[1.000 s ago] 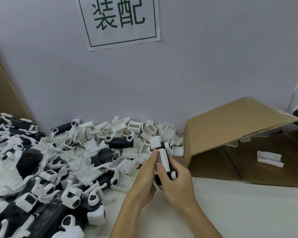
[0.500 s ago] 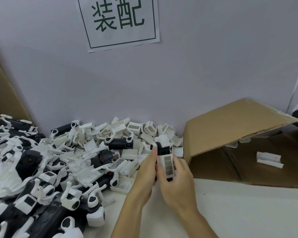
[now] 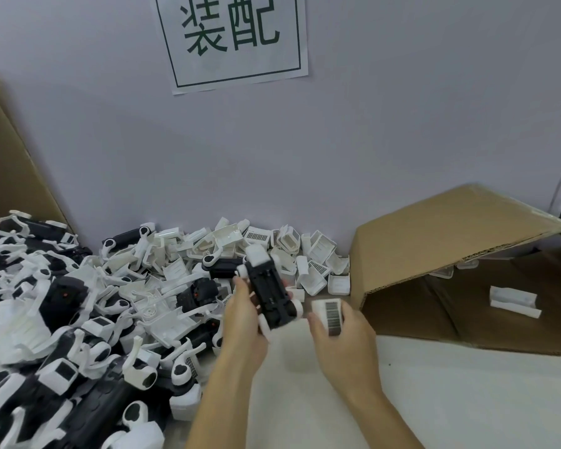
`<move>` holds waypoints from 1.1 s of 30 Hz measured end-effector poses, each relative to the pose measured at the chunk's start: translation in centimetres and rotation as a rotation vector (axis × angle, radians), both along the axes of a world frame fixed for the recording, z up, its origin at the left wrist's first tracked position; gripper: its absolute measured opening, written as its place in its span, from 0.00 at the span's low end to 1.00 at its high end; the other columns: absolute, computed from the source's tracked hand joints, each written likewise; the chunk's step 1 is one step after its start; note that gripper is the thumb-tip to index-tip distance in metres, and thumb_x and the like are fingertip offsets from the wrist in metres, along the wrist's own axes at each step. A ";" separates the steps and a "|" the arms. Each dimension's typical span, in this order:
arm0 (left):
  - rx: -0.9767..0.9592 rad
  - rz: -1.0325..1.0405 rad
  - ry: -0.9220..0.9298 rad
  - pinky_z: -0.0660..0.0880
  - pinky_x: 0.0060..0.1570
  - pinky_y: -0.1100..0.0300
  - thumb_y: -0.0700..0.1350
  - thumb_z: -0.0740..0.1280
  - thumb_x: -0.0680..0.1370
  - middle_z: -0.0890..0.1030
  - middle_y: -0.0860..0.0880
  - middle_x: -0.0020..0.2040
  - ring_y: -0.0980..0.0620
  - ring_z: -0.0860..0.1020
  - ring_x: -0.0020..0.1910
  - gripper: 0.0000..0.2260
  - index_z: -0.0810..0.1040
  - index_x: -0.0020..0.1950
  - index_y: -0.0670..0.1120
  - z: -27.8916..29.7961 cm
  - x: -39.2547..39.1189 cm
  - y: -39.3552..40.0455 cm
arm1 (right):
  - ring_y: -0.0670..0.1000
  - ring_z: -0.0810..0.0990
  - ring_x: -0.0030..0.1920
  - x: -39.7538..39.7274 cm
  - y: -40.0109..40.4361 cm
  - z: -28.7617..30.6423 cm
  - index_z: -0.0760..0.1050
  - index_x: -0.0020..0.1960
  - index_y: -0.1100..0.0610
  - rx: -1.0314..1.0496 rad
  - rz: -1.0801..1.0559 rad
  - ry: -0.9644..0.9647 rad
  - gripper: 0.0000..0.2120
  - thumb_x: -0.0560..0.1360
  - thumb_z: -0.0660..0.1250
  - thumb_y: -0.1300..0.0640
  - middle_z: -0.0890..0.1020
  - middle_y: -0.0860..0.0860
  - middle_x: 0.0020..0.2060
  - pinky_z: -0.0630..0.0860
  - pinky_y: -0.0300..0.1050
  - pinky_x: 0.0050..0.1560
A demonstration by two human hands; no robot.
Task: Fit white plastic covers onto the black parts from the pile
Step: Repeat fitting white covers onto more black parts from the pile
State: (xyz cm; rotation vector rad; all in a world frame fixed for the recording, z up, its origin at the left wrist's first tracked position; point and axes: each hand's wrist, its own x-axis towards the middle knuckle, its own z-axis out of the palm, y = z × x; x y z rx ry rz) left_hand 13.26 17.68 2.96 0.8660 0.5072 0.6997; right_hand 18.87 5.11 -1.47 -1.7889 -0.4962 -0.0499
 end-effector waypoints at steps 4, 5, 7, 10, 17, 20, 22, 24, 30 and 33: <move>-0.078 0.018 -0.041 0.82 0.35 0.54 0.59 0.51 0.85 0.85 0.38 0.50 0.44 0.84 0.41 0.26 0.79 0.59 0.42 0.8 -1.0 1.2 | 0.45 0.79 0.42 -0.2 0.1 -0.3 0.77 0.54 0.51 -0.028 0.107 0.038 0.08 0.79 0.68 0.48 0.82 0.48 0.42 0.70 0.33 0.35; -0.087 0.024 -0.045 0.82 0.34 0.54 0.59 0.51 0.85 0.85 0.38 0.50 0.44 0.84 0.41 0.26 0.79 0.60 0.42 0.9 -1.1 1.3 | 0.46 0.80 0.41 -0.1 0.0 -0.1 0.78 0.56 0.54 0.076 0.149 0.127 0.09 0.81 0.65 0.50 0.83 0.49 0.43 0.72 0.33 0.37; -0.106 0.029 -0.063 0.81 0.34 0.54 0.59 0.51 0.85 0.85 0.38 0.50 0.43 0.84 0.40 0.25 0.78 0.61 0.41 0.9 -1.1 1.3 | 0.51 0.80 0.37 0.0 -0.3 0.7 0.79 0.55 0.62 0.456 0.347 0.521 0.15 0.84 0.59 0.53 0.84 0.57 0.42 0.73 0.40 0.38; -0.127 0.013 -0.080 0.81 0.33 0.54 0.59 0.51 0.85 0.85 0.38 0.49 0.44 0.84 0.39 0.26 0.79 0.60 0.41 0.8 -1.2 1.4 | 0.53 0.79 0.35 -0.1 -1.0 2.0 0.79 0.57 0.69 0.831 0.580 0.931 0.20 0.80 0.60 0.52 0.81 0.62 0.41 0.72 0.42 0.32; -0.085 -0.014 -0.047 0.80 0.38 0.52 0.59 0.52 0.85 0.85 0.39 0.48 0.44 0.84 0.41 0.24 0.80 0.56 0.43 0.6 -1.0 1.4 | 0.51 0.73 0.33 0.1 -1.1 1.7 0.80 0.60 0.67 0.831 0.624 0.965 0.23 0.79 0.59 0.50 0.77 0.58 0.38 0.66 0.45 0.37; 0.001 -0.039 0.028 0.82 0.37 0.52 0.59 0.58 0.83 0.86 0.41 0.52 0.42 0.84 0.45 0.22 0.82 0.58 0.44 0.7 -0.8 1.2 | 0.50 0.79 0.36 0.0 -0.6 1.4 0.79 0.57 0.61 0.674 0.381 0.683 0.13 0.82 0.59 0.55 0.82 0.55 0.40 0.72 0.42 0.39; 0.062 -0.075 0.113 0.76 0.24 0.61 0.61 0.62 0.81 0.87 0.46 0.47 0.43 0.85 0.41 0.20 0.84 0.54 0.46 0.7 -0.5 0.5 | 0.40 0.81 0.42 -0.2 -0.3 1.3 0.78 0.54 0.51 0.487 0.131 0.386 0.04 0.82 0.65 0.54 0.84 0.42 0.44 0.74 0.32 0.42; 0.128 -0.112 0.183 0.70 0.18 0.66 0.60 0.61 0.81 0.87 0.49 0.42 0.48 0.86 0.36 0.19 0.83 0.54 0.47 0.5 -0.1 -0.2 | 0.32 0.78 0.48 -0.4 -0.2 1.3 0.74 0.54 0.43 0.408 0.036 0.203 0.08 0.78 0.70 0.52 0.81 0.35 0.46 0.72 0.24 0.42; 0.287 -0.231 0.274 0.77 0.31 0.64 0.60 0.58 0.83 0.87 0.52 0.46 0.58 0.85 0.42 0.18 0.86 0.49 0.56 -0.6 1.1 -1.6 | 0.36 0.78 0.49 -0.8 0.2 1.5 0.73 0.49 0.36 0.357 0.024 0.002 0.14 0.75 0.74 0.54 0.81 0.40 0.47 0.73 0.27 0.45; 0.312 -0.254 0.279 0.78 0.37 0.62 0.59 0.58 0.83 0.87 0.53 0.48 0.56 0.85 0.47 0.16 0.85 0.49 0.59 -0.7 1.4 -2.0 | 0.35 0.78 0.48 -0.7 0.2 1.6 0.73 0.46 0.36 0.347 0.011 -0.031 0.15 0.74 0.74 0.54 0.80 0.41 0.46 0.72 0.26 0.45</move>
